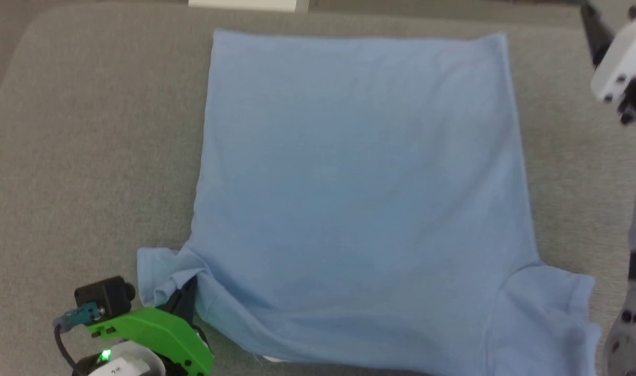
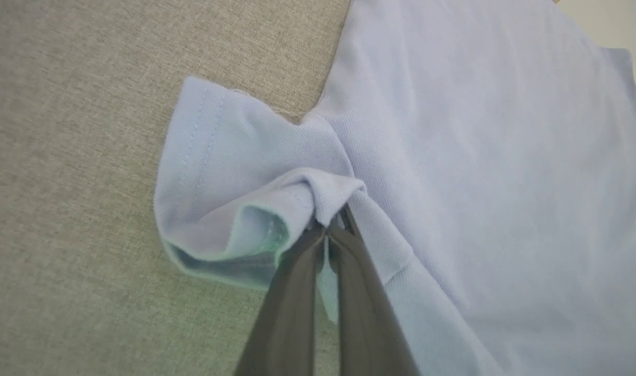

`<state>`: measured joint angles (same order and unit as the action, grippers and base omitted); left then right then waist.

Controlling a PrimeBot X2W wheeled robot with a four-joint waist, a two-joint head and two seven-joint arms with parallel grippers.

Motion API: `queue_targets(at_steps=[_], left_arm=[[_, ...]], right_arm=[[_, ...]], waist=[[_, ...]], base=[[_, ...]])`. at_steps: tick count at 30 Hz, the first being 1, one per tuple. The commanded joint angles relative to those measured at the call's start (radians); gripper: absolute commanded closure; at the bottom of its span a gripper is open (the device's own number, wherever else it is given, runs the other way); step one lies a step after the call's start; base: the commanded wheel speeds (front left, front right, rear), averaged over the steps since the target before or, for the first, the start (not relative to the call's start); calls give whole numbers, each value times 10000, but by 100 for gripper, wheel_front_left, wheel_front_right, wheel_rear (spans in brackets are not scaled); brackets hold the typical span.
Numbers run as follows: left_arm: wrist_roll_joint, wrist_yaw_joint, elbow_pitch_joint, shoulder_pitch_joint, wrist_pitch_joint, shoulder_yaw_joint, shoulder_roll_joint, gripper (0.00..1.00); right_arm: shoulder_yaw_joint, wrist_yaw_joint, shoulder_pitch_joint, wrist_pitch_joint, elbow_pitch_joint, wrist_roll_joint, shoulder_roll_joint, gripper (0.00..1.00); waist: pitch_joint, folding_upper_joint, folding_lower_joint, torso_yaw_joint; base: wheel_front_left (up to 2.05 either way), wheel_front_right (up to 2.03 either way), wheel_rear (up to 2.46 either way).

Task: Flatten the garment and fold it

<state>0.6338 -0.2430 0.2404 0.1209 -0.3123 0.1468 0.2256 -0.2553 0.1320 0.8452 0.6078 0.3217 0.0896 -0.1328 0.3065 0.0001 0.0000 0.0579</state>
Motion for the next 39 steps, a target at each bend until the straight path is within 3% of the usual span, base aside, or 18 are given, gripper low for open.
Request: queue_targets(at_steps=[1, 7, 13, 21, 22, 23, 24, 30, 31, 33, 39], left_arm=[[-74, 55, 63, -212, 29, 52, -25, 100], [-115, 102, 262, -534, 73, 222, -119, 100], [166, 175, 506, -694, 215, 268, -415, 100], [277, 216, 362, -606, 382, 238, -484, 100], [282, 211, 343, -599, 392, 228, -482, 100], [274, 216, 319, -609, 395, 225, -461, 100], [266, 226, 289, -628, 397, 224, -443, 100], [162, 223, -13, -689, 414, 149, -255, 100], [120, 205, -196, -659, 367, 110, -132, 100], [96, 178, -320, -567, 318, 81, -39, 100], [110, 37, -489, -130, 247, -17, 86, 100]], right_arm=[[50, -13, 431, 289, 351, -357, -99, 0], [307, -13, 2122, 2153, 1688, -2001, -421, 0], [508, -13, 2829, 3416, 2135, -3071, -595, 0], [708, -13, 2697, 4467, 2588, -3199, -586, 0], [652, -13, 2676, 4598, 2606, -3131, -596, 52], [617, -13, 2660, 4673, 2577, -3051, -634, 85], [614, -13, 2633, 4674, 2542, -2957, -674, 100], [899, -13, 2104, 3686, 1749, -1649, -1130, 100], [1033, -13, 1371, 3266, 1004, -745, -1517, 100], [996, -13, 552, 3157, 250, -98, -1834, 100], [78, -13, -2543, 3689, -2053, 1118, -2160, 100]], waist=[[1661, -1, 0, 909], [2745, -1, 0, 1479], [3351, -1, 0, 1862], [3508, -1, 0, 1896], [3453, -1, 0, 1869], [3365, -1, 0, 1836], [3254, -1, 0, 1808], [1934, -1, 0, 1360], [1087, -1, 0, 1027], [459, -1, 0, 729], [-905, -1, 0, -55]], base=[[0, 0, 0], [0, 0, 0], [0, 0, 0], [0, 0, 0], [0, 0, 0], [0, 0, 0], [0, 0, 0], [0, 0, 0], [0, 0, 0], [0, 0, 0], [0, 0, 0]])
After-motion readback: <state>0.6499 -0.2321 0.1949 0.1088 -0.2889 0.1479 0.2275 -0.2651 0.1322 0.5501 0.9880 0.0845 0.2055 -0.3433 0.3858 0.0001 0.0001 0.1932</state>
